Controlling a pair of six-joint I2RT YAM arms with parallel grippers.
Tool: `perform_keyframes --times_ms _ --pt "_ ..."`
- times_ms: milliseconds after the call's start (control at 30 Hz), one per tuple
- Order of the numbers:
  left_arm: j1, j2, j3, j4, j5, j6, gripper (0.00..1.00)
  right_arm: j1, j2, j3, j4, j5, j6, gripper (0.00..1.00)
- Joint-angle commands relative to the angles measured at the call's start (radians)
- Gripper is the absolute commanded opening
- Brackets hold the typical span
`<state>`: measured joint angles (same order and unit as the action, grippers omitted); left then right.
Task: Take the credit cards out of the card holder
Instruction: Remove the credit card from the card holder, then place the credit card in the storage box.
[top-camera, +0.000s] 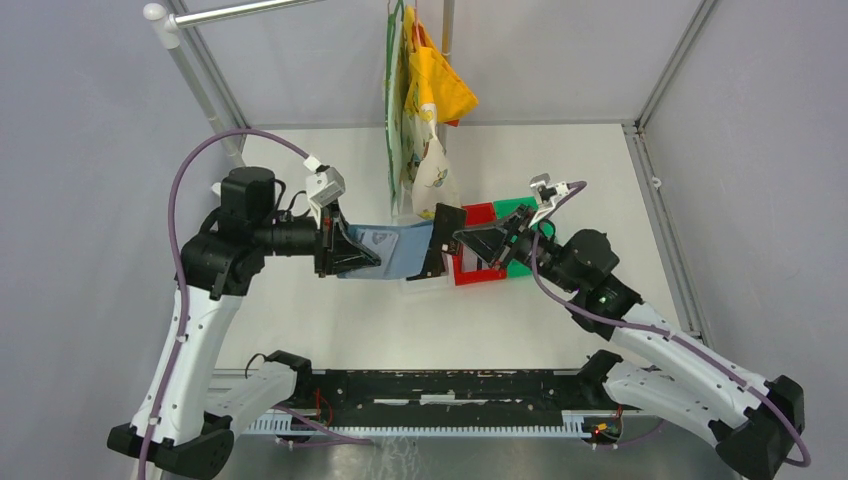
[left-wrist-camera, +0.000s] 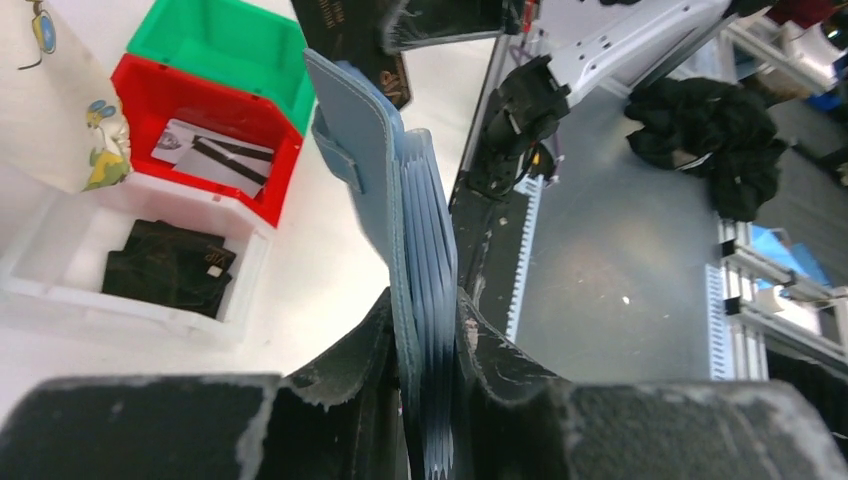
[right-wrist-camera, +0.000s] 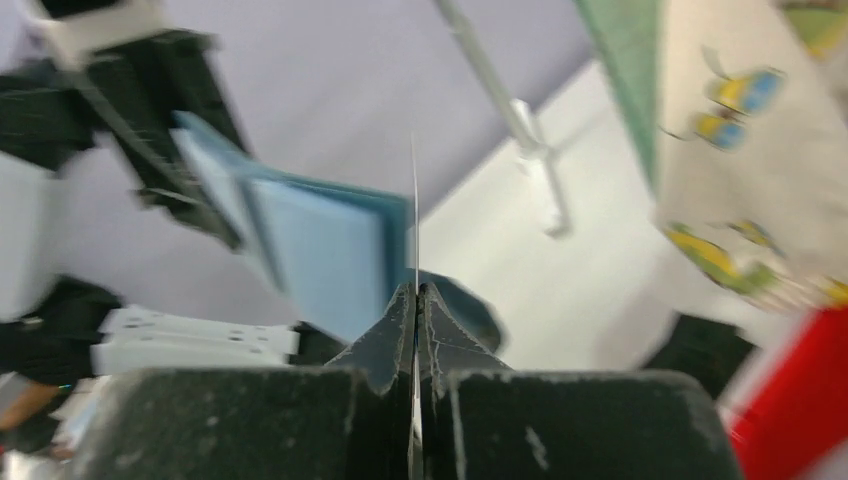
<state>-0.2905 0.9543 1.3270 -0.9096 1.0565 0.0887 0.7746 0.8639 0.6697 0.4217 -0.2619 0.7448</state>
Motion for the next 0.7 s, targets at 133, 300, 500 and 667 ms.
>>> perform_keyframes --times_ms 133,300,500,667 --pt "-0.007 -0.053 0.071 -0.23 -0.095 0.439 0.02 -0.069 0.054 0.021 -0.347 0.116 -0.177 0.0" --pt "-0.007 -0.059 0.064 -0.307 -0.093 0.532 0.02 -0.064 0.245 0.039 -0.227 0.008 -0.147 0.0" --pt "-0.007 -0.072 0.058 -0.341 -0.089 0.57 0.02 -0.021 0.439 0.145 -0.221 0.064 -0.171 0.0" --pt "-0.007 -0.095 0.039 -0.339 -0.082 0.588 0.02 0.037 0.566 0.186 -0.205 0.134 -0.174 0.0"
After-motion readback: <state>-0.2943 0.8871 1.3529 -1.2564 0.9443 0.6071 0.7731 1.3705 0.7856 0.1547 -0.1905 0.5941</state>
